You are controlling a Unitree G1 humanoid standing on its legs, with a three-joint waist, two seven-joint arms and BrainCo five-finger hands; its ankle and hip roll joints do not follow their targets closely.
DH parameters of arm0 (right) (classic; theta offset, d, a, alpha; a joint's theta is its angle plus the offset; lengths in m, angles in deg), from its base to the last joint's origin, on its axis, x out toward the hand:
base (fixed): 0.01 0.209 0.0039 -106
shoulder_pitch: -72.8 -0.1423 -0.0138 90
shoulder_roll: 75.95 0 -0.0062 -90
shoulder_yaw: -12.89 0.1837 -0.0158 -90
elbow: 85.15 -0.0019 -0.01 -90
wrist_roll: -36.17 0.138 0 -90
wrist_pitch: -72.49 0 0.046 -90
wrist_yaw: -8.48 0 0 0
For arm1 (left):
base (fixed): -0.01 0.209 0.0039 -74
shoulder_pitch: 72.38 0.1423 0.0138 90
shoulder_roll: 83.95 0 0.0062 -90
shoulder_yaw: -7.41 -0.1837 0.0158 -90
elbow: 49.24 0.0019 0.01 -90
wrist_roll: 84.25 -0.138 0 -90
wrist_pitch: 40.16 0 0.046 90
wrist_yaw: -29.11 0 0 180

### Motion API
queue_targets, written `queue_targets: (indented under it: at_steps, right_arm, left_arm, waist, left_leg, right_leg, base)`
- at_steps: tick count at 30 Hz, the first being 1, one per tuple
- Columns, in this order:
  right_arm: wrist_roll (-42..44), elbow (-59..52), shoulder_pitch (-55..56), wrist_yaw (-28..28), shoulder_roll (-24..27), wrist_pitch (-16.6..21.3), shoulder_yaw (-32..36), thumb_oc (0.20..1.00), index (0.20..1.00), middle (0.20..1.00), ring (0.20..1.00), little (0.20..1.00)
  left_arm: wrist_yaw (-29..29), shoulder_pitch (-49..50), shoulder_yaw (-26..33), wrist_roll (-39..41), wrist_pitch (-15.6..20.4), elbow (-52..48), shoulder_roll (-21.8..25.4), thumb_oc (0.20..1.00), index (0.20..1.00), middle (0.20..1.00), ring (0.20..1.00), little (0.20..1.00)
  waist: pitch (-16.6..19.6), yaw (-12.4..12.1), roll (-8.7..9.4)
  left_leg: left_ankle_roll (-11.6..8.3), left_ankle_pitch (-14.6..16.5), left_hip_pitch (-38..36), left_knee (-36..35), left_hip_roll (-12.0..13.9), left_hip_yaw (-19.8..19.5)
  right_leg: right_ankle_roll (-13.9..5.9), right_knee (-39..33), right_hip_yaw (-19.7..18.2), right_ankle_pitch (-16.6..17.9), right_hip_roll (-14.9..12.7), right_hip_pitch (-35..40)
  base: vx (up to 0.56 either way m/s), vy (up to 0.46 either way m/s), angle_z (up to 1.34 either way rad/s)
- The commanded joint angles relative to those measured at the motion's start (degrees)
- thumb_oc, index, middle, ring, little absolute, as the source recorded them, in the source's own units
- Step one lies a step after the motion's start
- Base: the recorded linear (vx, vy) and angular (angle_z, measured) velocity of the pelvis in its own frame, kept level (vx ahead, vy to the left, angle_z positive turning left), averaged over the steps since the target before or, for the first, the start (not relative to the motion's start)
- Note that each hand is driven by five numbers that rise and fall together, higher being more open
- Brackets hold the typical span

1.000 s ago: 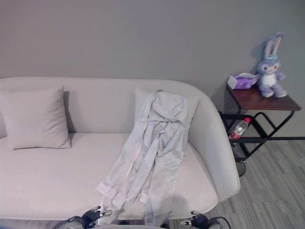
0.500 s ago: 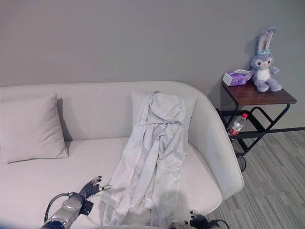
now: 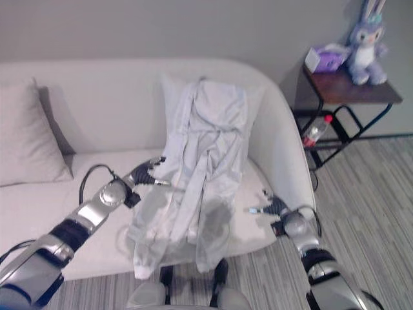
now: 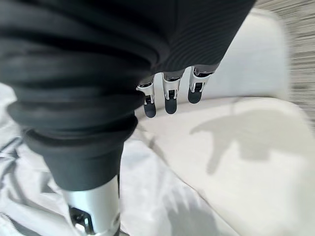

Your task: Hang the clothes on the sofa on the clothes rack.

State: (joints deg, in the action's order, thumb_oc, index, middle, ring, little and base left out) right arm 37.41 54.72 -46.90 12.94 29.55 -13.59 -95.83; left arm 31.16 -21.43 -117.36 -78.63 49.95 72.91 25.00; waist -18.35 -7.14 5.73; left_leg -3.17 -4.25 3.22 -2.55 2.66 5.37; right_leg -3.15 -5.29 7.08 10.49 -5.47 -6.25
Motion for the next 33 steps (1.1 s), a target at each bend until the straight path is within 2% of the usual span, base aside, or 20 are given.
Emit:
queue_targets:
  at_steps: [1, 3, 4, 5, 8, 10, 13, 20, 26, 33]
  right_arm:
    - [1.9, 2.8, -10.1, -4.3, 8.3, 0.7, -1.3, 1.0, 1.0, 1.0, 1.0, 1.0]
    - [2.0, 3.2, -13.7, -5.4, 10.6, 0.7, -2.4, 1.0, 1.0, 1.0, 1.0, 1.0]
    - [2.0, 3.2, -13.8, -5.4, 10.6, 0.7, -2.4, 1.0, 1.0, 1.0, 1.0, 1.0]
    - [2.5, 4.0, -18.4, -7.0, 12.8, 0.9, -3.8, 1.0, 1.0, 1.0, 1.0, 1.0]
    - [2.8, 3.7, -20.4, -7.8, 13.9, 1.1, -4.4, 1.0, 1.0, 1.0, 1.0, 1.0]
    - [3.5, 2.4, -24.5, -9.7, 17.6, 1.8, -5.0, 1.0, 1.0, 1.0, 1.0, 1.0]
    - [4.6, 2.4, -28.4, -11.8, 19.9, 2.5, -5.6, 1.0, 1.0, 1.0, 1.0, 1.0]
    - [5.6, -1.1, -31.0, -13.9, 25.2, 3.7, -5.4, 1.0, 1.0, 1.0, 1.0, 1.0]
    - [6.6, -2.3, -32.6, -14.3, 27.4, 4.4, -6.2, 1.0, 1.0, 1.0, 1.0, 1.0]
    - [8.8, 2.3, -37.8, -13.3, 25.8, 4.9, -10.3, 1.0, 1.0, 1.0, 1.0, 1.0]
  left_arm:
    - [-3.6, -12.4, -2.7, -0.7, 2.2, 6.5, 1.4, 1.0, 1.0, 1.0, 1.0, 1.0]
    - [-4.7, -16.7, -3.5, -0.3, 2.3, 7.3, 2.6, 1.0, 1.0, 1.0, 1.0, 1.0]
    - [-4.7, -16.8, -3.5, -0.3, 2.3, 7.3, 2.6, 1.0, 1.0, 1.0, 1.0, 1.0]
    - [-5.8, -21.5, -4.9, -0.1, 2.6, 9.9, 3.3, 1.0, 1.0, 1.0, 1.0, 1.0]
    - [-6.3, -24.1, -5.8, -0.1, 2.9, 11.6, 4.0, 1.0, 1.0, 1.0, 1.0, 1.0]
    - [-8.1, -30.1, -7.8, 0.1, 3.2, 13.9, 6.3, 1.0, 1.0, 1.0, 1.0, 1.0]
    - [-9.6, -35.0, -9.5, 0.2, 3.5, 17.1, 7.8, 1.0, 1.0, 1.0, 1.0, 1.0]
    - [-12.0, -41.5, -11.3, 1.0, 4.0, 20.4, 10.4, 1.0, 1.0, 1.0, 1.0, 1.0]
    - [-12.5, -44.5, -12.8, 2.5, 4.2, 23.4, 11.0, 1.0, 1.0, 1.0, 1.0, 1.0]
    - [-12.0, -48.6, -16.3, 4.1, 4.3, 28.5, 9.5, 1.0, 1.0, 1.0, 1.0, 1.0]
  waist:
    - [-6.0, -2.4, -4.21]
    - [-9.3, -2.8, -4.16]
    - [-9.4, -2.8, -4.16]
    - [-11.4, -3.1, -4.21]
    - [-11.4, -3.0, -3.8]
    - [-11.4, -2.6, -2.89]
    - [-11.4, -2.2, -2.32]
    - [-11.4, -1.3, -1.73]
    - [-11.4, -0.6, -1.59]
    - [-11.4, -0.5, -1.16]
  left_leg:
    - [-1.06, 1.8, -1.5, -2.5, 2.9, -3.7]
    - [-1.29, 1.2, -0.3, -2.5, 3.1, -4.1]
    - [-1.29, 1.2, -0.3, -2.5, 3.1, -4.1]
    - [-1.59, 0.6, 2.2, -2.5, 3.6, -4.8]
    - [-1.85, 0.2, 4.2, -2.5, 3.9, -5.1]
    - [-2.62, 0.1, 9.5, -2.5, 4.7, -6.2]
    - [-2.99, -0.1, 13.0, -2.5, 5.0, -7.0]
    - [-3.21, 0.1, 16.8, -2.5, 4.7, -8.3]
    - [-3.17, 0.2, 18.0, -2.5, 4.5, -8.7]
    - [-3.04, -0.1, 19.8, -2.5, 4.7, -9.3]
  right_leg:
    - [0.76, 0.3, -0.1, -7.0, -2.8, 4.9]
    - [0.82, 0.3, -0.3, -6.8, -2.8, 3.8]
    - [0.82, 0.3, -0.3, -6.8, -2.8, 3.9]
    - [0.89, 0.3, -0.6, -6.3, -2.8, 1.4]
    - [0.94, 0.3, -0.8, -6.2, -2.8, -0.4]
    - [1.07, 0.3, -1.2, -5.9, -3.1, -5.1]
    - [1.17, 0.3, -1.3, -5.9, -3.5, -8.3]
    - [1.16, 0.3, -1.3, -5.5, -3.8, -12.1]
    - [1.11, 0.3, -1.2, -5.1, -4.1, -13.6]
    - [1.01, 0.3, -1.0, -4.8, -4.1, -15.6]
  base:
    - [-0.19, -0.016, 0.07]
    - [-0.1, -0.005, 0.09]
    - [-0.1, -0.004, 0.06]
    - [-0.07, 0.001, 0.03]
    - [-0.05, -0.013, 0.01]
    - [-0.05, -0.04, 0.06]
    - [-0.02, -0.007, 0.14]
    - [0.01, -0.009, 0.06]
    - [0.01, 0.0, 0.08]
    - [0.0, -0.001, -0.07]
